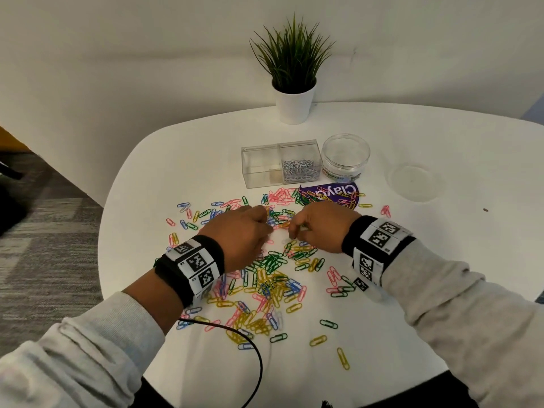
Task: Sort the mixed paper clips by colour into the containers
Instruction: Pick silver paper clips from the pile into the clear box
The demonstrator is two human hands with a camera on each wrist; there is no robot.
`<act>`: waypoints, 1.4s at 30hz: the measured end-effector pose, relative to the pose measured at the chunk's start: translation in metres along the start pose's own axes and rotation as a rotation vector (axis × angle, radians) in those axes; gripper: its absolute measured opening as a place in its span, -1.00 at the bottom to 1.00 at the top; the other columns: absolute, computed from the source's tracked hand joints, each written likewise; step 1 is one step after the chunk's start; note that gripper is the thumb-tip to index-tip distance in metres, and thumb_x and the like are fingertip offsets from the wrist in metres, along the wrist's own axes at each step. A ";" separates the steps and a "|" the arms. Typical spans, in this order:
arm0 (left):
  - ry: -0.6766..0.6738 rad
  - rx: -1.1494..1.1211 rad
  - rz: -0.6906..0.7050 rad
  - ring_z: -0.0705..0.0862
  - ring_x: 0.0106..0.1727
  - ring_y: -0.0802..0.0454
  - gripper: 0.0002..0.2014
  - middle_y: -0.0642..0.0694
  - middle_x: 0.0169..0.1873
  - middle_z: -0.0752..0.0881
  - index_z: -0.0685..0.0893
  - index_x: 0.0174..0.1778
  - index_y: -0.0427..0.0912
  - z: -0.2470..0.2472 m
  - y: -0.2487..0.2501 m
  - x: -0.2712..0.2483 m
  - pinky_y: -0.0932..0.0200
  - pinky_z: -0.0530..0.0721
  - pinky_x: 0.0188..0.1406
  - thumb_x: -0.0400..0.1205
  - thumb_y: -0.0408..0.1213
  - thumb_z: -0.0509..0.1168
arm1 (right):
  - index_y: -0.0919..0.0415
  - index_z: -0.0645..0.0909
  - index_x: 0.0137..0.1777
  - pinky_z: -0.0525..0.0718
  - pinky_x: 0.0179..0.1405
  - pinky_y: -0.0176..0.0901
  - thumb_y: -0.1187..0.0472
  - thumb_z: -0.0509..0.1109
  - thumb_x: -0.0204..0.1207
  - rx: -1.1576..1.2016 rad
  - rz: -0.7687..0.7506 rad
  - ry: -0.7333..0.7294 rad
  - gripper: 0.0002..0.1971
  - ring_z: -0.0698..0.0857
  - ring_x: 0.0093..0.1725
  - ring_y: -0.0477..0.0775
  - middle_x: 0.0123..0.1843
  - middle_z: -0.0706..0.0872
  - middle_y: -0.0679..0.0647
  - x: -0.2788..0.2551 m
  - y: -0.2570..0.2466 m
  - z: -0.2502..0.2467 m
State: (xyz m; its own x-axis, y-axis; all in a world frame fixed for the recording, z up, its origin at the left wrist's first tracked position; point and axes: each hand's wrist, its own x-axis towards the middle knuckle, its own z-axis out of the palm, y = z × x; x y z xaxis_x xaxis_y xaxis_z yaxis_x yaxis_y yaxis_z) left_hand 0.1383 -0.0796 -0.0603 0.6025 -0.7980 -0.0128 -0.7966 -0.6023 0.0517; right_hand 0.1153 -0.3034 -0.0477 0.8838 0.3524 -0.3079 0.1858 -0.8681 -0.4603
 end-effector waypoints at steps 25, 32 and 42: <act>-0.141 -0.048 -0.068 0.64 -0.11 -0.04 -0.78 0.04 -0.09 0.59 0.78 -0.04 0.02 -0.002 0.018 0.046 -0.01 0.68 -0.15 0.68 -0.06 0.23 | -0.04 0.71 0.16 0.66 0.00 -0.01 0.11 0.29 0.64 -0.163 0.029 0.080 -0.80 0.63 0.04 0.09 0.05 0.61 -0.02 -0.012 0.009 0.002; -0.204 -0.047 -0.083 0.60 -0.23 -0.07 -0.86 -0.04 -0.09 0.57 0.66 -0.10 -0.08 -0.005 0.014 0.043 -0.05 0.69 -0.18 0.63 -0.18 0.20 | 0.01 0.69 0.10 0.65 0.01 -0.04 0.07 0.33 0.62 -0.163 0.022 0.151 -0.84 0.64 0.04 0.06 0.08 0.63 -0.03 -0.008 0.010 0.001; 0.111 -0.228 -0.267 0.61 -0.15 0.02 -0.95 0.04 -0.17 0.65 0.62 -0.12 -0.02 -0.068 -0.018 0.112 0.14 0.55 -0.14 0.60 -0.19 0.26 | 0.02 0.70 -0.10 0.72 -0.07 -0.04 0.12 0.35 0.52 -0.155 0.033 0.083 -0.91 0.68 -0.06 0.08 -0.03 0.71 -0.02 -0.005 0.012 0.006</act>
State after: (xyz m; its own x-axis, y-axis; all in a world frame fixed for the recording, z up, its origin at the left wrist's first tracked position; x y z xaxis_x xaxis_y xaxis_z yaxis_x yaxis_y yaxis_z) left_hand 0.2234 -0.1565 0.0050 0.7995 -0.5984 0.0515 -0.5863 -0.7591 0.2829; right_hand 0.1105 -0.3137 -0.0573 0.9217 0.2980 -0.2485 0.2139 -0.9245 -0.3154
